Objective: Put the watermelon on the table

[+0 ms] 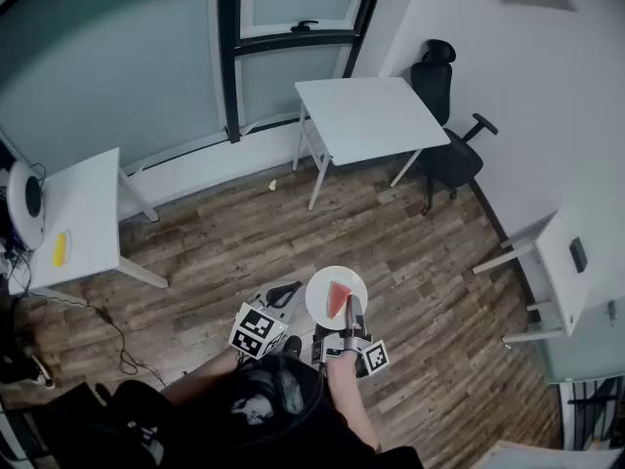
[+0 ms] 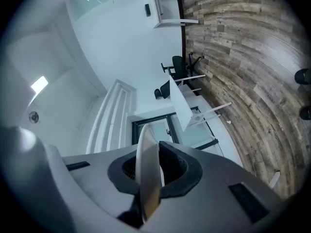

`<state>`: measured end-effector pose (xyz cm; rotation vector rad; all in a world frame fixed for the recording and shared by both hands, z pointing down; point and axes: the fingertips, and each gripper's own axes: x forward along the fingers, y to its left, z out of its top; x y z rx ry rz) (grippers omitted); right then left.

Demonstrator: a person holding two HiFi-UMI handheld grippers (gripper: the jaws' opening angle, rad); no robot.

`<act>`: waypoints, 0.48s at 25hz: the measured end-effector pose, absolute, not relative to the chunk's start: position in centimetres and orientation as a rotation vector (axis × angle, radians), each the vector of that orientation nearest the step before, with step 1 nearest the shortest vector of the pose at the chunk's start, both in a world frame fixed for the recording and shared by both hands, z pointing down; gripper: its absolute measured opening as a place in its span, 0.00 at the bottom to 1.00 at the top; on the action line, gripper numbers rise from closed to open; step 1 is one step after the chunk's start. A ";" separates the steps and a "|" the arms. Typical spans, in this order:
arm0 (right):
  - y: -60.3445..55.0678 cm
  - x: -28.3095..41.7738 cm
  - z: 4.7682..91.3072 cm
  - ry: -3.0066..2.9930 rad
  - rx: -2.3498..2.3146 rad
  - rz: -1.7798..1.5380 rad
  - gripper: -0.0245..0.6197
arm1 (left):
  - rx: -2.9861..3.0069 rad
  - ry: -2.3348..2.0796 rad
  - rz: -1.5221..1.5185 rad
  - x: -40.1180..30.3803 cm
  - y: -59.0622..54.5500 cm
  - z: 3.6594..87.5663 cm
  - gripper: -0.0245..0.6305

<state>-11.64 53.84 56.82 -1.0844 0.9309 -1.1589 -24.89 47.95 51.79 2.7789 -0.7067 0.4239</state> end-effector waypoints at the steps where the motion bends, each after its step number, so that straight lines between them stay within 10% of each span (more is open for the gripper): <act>1: 53.9 -11.6 56.7 0.933 -1.081 -1.147 0.09 | 2.783 -0.702 0.428 -24.9 48.0 51.8 0.05; 12: 54.5 -9.7 57.1 0.918 -1.084 -1.073 0.09 | 2.803 -0.672 0.440 -24.0 48.3 51.9 0.05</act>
